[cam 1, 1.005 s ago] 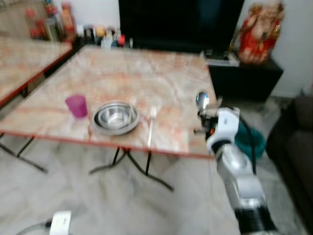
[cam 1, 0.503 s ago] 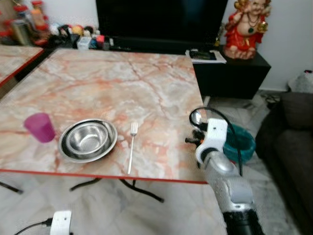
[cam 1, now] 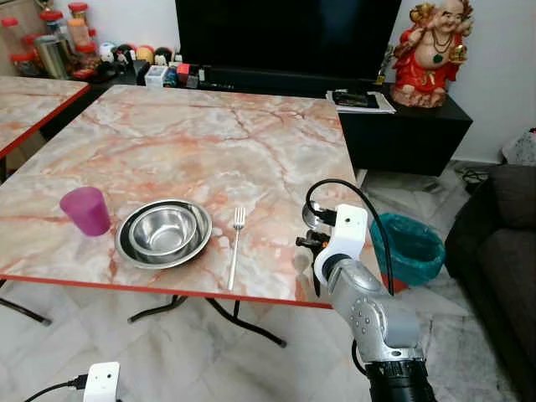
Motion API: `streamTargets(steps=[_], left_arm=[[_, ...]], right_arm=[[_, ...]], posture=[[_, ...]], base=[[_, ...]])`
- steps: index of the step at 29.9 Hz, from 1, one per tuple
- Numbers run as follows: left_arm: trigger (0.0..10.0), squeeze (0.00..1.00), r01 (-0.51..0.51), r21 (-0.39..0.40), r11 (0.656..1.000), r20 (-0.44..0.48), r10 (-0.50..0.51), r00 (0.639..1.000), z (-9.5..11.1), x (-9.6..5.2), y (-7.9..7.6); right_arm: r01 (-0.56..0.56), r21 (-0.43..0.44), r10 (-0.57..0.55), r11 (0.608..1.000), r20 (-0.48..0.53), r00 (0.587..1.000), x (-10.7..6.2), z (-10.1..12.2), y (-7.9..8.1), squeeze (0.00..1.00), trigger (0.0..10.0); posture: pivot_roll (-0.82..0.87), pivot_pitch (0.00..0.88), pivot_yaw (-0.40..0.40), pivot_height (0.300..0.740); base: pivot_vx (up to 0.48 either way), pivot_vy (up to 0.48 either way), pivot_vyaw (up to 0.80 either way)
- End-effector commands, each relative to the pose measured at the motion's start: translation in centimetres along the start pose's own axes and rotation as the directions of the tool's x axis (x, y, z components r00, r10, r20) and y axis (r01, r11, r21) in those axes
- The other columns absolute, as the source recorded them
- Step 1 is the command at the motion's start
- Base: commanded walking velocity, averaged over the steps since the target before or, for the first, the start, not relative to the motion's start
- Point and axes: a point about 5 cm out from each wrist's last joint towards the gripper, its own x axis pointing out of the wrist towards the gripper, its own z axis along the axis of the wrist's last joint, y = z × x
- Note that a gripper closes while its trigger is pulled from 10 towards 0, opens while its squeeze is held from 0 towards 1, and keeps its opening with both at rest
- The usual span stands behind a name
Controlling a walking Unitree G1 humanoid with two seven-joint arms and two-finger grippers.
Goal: Setting the table
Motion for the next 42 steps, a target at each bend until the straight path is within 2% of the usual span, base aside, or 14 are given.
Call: streamTargets(steps=[1, 6, 15, 16, 19, 29, 42], left_arm=[[10.0, 0.00, -0.005, 0.004, 1.000, -0.026, 0.006, 1.000, -0.6, -0.1, 0.0], [10.0, 0.00, -0.003, -0.004, 1.000, -0.026, 0.003, 1.000, -0.6, -0.1, 0.0], [10.0, 0.00, 0.001, -0.021, 1.000, -0.032, -0.001, 0.999, -0.7, -0.1, -0.1], [10.0, 0.00, -0.001, -0.017, 1.000, -0.033, 0.001, 0.999, -0.7, -0.1, 0.0], [10.0, 0.00, -0.004, -0.014, 1.000, -0.034, 0.003, 0.999, -0.7, -0.1, 0.0], [10.0, 0.00, -0.007, -0.008, 1.000, -0.035, 0.007, 0.999, -0.8, -0.1, 0.1], [10.0, 0.00, 0.007, 0.026, 1.000, -0.026, -0.006, 1.000, -0.6, -0.1, 0.2]], right_arm=[[-0.040, 0.017, 0.040, 0.999, 0.004, 0.999, 0.2, 0.6, 1.4, 0.00, 10.0], [-0.066, 0.036, 0.066, 0.997, 0.022, 0.998, 0.2, 0.9, 2.0, 0.00, 10.0], [-0.061, 0.036, 0.058, 0.998, 0.077, 0.995, 0.2, 1.5, 1.1, 0.00, 10.0], [-0.036, 0.040, 0.032, 0.999, 0.080, 0.996, 0.3, 1.7, 0.4, 0.00, 10.0], [-0.015, 0.047, 0.011, 0.999, 0.089, 0.996, 0.3, 2.0, -0.4, 0.00, 10.0], [0.010, 0.059, -0.017, 0.998, 0.117, 0.993, 0.5, 2.7, -1.4, 0.00, 10.0], [0.057, 0.067, -0.065, 0.996, 0.129, 0.989, 0.7, 3.3, -2.7, 0.00, 10.0]], posture=[[-0.02, 0.097, -0.074, 0.740], [-0.02, 0.097, -0.072, 0.740], [-0.02, 0.098, -0.070, 0.740], [-0.02, 0.098, -0.070, 0.740], [-0.02, 0.098, -0.068, 0.740], [-0.02, 0.096, -0.067, 0.740], [-0.02, 0.099, -0.060, 0.740]], base=[[0.000, 0.000, 0.00], [0.000, 0.000, 0.00], [0.000, 0.000, 0.00], [0.000, 0.398, 0.00], [0.000, 0.424, 0.00], [0.000, 0.480, 0.00], [0.000, 0.000, 0.00]])
